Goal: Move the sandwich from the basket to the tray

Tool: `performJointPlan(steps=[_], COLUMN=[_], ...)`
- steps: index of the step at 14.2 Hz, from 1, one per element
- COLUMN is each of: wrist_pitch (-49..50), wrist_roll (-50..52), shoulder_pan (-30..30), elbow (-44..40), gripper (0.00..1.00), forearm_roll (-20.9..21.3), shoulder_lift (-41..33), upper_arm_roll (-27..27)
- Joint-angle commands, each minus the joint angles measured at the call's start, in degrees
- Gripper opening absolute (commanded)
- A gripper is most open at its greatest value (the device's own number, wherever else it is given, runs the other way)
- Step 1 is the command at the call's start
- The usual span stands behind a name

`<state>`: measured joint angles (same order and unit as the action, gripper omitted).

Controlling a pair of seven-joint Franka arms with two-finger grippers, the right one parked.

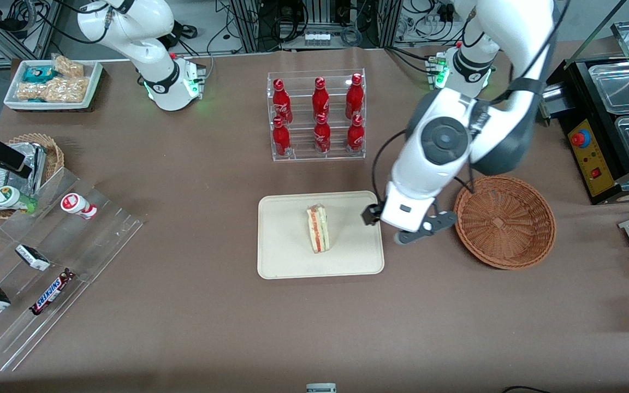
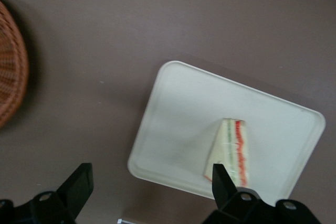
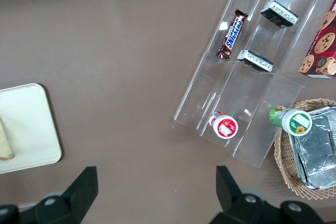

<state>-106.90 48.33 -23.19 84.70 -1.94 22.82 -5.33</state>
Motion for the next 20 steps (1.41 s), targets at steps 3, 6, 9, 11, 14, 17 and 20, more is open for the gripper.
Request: performJointPlan(steps=[3, 6, 9, 11, 14, 17, 20], wrist_pitch=[5.5, 8.8, 14.1, 16.5, 20.2, 22.9, 23.8], wrist_roll=[-11.6, -20.4, -29.7, -31.9, -34.9, -38.0, -45.1], shoulder_pan=[8.3, 14.2, 19.8, 21.3, 22.7, 23.3, 20.2], elbow=[4.6, 6.7, 7.1, 7.1, 7.2, 7.1, 6.6], gripper=[1.00, 1.00, 1.00, 1.00, 1.00, 1.00, 1.00], forearm_roll=[-0.7, -3.1, -3.3, -3.2, -2.3, -1.8, 1.1], shoulder_lift=[-6.6, -10.2, -13.6, -15.3, -17.9, -21.1, -23.4], upper_arm_roll=[-0.6, -0.6, -0.6, -0.5, -0.5, 0.5, 4.1])
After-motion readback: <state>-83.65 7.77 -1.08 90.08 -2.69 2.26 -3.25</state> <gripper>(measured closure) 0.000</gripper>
